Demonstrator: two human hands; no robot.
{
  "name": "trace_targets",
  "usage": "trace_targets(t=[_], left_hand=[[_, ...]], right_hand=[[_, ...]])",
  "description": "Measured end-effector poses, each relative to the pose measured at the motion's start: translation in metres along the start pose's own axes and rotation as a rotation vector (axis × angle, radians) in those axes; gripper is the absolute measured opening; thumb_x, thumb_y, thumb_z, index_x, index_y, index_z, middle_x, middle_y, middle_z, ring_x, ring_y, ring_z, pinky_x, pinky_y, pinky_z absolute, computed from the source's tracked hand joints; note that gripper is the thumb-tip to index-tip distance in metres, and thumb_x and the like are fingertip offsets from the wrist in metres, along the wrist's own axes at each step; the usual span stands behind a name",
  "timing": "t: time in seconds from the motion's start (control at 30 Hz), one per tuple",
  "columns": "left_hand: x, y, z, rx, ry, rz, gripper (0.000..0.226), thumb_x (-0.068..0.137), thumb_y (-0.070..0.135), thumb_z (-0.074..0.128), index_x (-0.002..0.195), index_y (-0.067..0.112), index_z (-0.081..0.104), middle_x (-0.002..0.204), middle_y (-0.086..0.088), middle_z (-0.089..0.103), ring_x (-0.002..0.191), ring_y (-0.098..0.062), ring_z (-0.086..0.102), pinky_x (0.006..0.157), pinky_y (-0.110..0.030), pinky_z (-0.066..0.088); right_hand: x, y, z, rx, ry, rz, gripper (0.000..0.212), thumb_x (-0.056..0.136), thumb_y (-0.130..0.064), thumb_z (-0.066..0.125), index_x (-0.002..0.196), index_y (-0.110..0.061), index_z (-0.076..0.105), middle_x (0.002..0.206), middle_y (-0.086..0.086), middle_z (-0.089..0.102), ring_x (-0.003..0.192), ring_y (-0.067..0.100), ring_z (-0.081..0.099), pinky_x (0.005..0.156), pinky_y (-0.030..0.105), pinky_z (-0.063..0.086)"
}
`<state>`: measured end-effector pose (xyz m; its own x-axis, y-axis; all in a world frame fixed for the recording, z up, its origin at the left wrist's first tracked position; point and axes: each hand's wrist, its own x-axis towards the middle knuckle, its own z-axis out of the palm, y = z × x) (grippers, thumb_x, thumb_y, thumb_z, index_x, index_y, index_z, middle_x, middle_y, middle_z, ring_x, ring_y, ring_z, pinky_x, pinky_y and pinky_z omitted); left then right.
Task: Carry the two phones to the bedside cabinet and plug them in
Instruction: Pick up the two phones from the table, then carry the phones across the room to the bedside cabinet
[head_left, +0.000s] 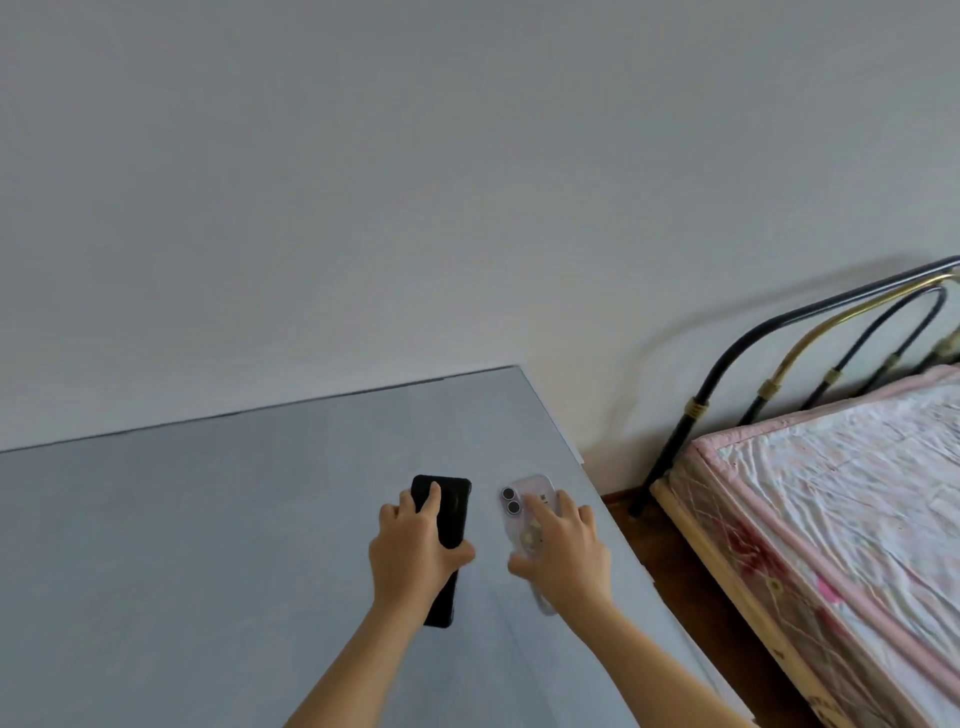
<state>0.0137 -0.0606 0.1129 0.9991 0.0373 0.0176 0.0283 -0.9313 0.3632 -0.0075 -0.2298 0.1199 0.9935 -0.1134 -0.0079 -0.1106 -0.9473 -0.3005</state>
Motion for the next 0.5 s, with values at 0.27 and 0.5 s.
trace_targets(t=[0.27,0.5], left_hand=[[-0.023,0.038,-0.021,-0.028,-0.024,0.299,0.083,0.07,0.048,0.062,0.143,0.023,0.034,0.121,-0.002,0.052,0.101,-0.022,0.044,0.061,-0.026,0.042],[-0.071,0.08,-0.026,-0.02,-0.071,0.538,0.082,0.07,0.049,0.062,0.143,0.023,0.033,0.122,-0.003,0.051,0.103,-0.022,0.043,0.062,-0.027,0.039]], right_hand=[[-0.064,0.016,-0.041,-0.014,0.186,0.216,0.068,0.076,-0.047,0.063,0.136,-0.036,0.034,0.136,0.002,0.04,0.114,0.024,0.037,0.074,0.029,0.044],[-0.146,0.038,-0.061,-0.014,0.292,0.416,0.067,0.076,-0.046,0.064,0.136,-0.034,0.037,0.14,0.003,0.039,0.117,0.025,0.038,0.074,0.03,0.047]])
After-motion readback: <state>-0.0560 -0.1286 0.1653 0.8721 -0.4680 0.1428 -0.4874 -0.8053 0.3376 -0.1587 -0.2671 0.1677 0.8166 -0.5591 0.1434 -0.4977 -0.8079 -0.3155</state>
